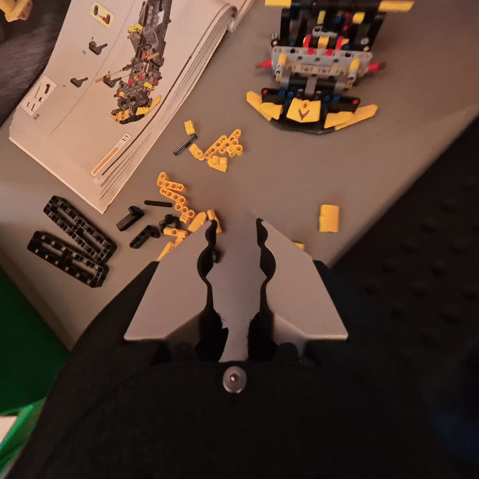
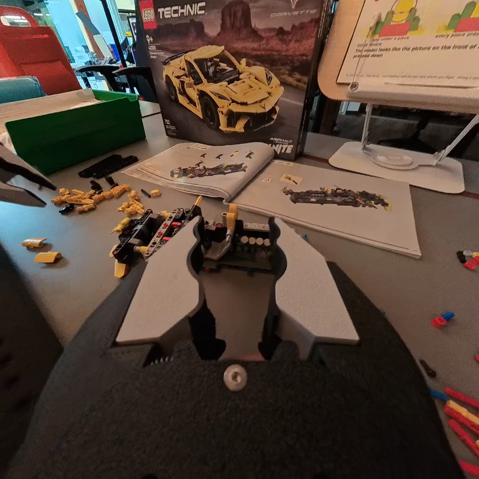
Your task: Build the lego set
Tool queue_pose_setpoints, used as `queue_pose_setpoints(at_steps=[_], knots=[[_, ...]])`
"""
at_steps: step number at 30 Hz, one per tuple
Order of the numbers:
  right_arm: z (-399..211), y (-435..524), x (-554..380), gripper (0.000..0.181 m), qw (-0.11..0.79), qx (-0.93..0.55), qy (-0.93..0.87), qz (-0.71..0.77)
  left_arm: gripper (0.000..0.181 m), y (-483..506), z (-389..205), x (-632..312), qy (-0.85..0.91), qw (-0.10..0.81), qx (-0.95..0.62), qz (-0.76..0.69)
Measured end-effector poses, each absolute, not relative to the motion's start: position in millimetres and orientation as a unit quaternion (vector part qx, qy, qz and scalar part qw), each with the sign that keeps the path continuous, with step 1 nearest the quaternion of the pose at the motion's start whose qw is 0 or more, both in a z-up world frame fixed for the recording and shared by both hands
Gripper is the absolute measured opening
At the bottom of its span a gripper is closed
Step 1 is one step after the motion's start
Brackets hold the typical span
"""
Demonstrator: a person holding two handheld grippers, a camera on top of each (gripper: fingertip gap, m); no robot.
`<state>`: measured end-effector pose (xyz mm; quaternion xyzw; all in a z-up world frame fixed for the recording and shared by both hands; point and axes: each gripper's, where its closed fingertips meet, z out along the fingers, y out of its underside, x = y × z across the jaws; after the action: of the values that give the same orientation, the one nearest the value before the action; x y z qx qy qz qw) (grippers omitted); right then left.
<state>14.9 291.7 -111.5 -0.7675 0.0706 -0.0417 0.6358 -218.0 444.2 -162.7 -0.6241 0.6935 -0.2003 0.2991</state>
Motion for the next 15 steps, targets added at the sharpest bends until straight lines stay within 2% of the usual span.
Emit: queue_pose_setpoints(at_steps=[3,6,10,13,15], knots=[[-114.7,295.0,12.7,0.049,0.631,-0.773,0.059,-0.041,0.036,453.7,-176.7,-207.1,0.704,0.297,-0.622,-0.171],[-116.1,296.1,10.9,0.048,0.628,-0.775,0.049,-0.051,0.058,466.3,-175.2,-205.1,0.703,0.315,-0.62,-0.146],[-116.5,296.2,8.4,0.048,0.627,-0.776,0.041,-0.055,0.062,480.9,-154.3,-215.3,0.681,0.355,-0.62,-0.16],[-117.4,297.2,7.3,0.048,0.627,-0.777,0.04,-0.047,0.083,493.2,-153.2,-237.4,0.654,0.334,-0.657,-0.172],[-117.8,297.5,6.6,0.048,0.627,-0.777,0.041,-0.04,0.086,499.7,-155.5,-249.6,0.638,0.327,-0.673,-0.18]])
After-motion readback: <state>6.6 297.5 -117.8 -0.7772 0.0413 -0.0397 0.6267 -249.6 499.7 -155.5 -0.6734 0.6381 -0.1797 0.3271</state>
